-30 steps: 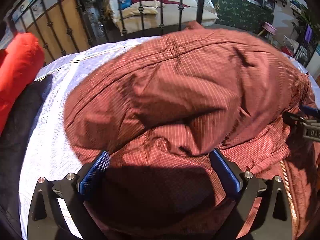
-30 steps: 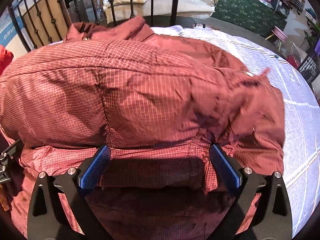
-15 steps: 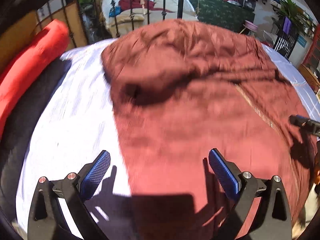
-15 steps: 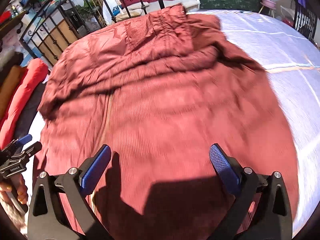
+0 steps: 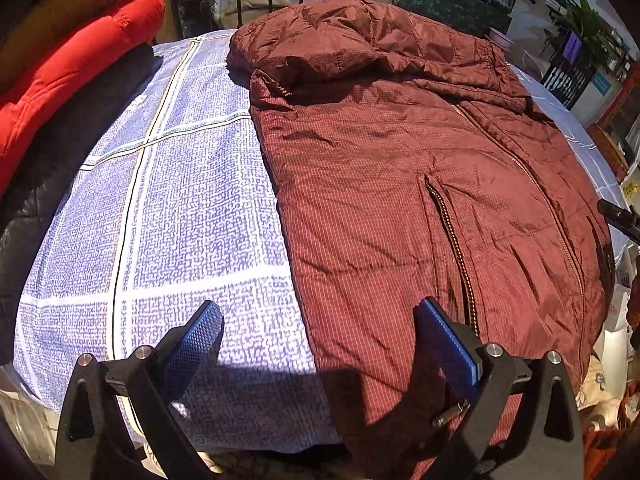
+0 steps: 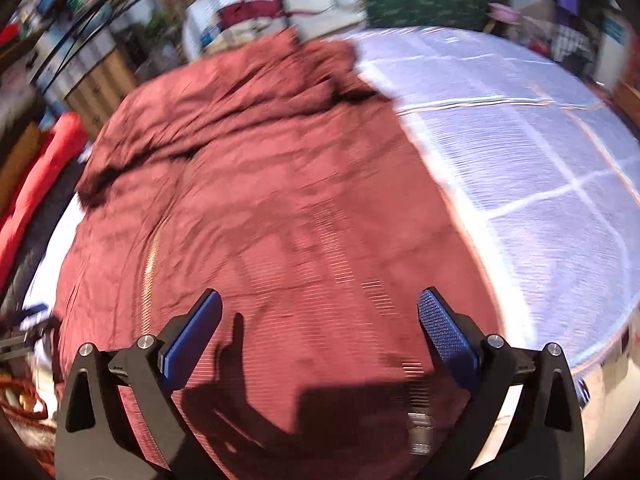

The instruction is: Fold large clothes

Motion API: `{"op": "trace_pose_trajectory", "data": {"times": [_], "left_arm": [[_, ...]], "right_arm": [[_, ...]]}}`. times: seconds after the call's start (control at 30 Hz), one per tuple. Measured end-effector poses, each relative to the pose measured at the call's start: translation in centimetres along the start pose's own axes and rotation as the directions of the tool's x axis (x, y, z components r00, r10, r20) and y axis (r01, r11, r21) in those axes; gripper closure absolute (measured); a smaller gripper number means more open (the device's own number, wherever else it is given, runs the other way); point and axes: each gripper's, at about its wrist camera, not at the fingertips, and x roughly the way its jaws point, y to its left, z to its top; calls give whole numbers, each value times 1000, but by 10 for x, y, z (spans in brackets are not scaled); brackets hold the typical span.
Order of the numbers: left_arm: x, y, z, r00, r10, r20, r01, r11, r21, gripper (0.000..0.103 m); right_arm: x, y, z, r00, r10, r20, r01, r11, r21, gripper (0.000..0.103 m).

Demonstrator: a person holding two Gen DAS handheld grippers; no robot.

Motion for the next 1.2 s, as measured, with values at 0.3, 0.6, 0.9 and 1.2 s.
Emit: {"op": "trace_pose_trajectory", "data": {"times": [0.3, 0.6, 0.9, 1.2], "left_arm": [[-6, -3, -42, 978, -188, -94, 191, 981, 32, 19], [0, -9, -55, 936, -297, -189, 318, 944, 92, 29], [5, -34, -60, 921, -297, -252, 340, 929, 148, 39], [2, -43, -52, 916, -323, -238, 362, 921, 144, 79]], "right_arm": [[-1, -77, -24, 989, 105, -104, -86, 981, 174, 25], [-3, -106, -64, 958, 231, -168, -193, 957, 216, 30], [10, -103, -92, 914, 340, -220, -267, 915, 303, 45], [-14, -88, -80, 896, 391, -209, -328, 902, 282, 84]]}}
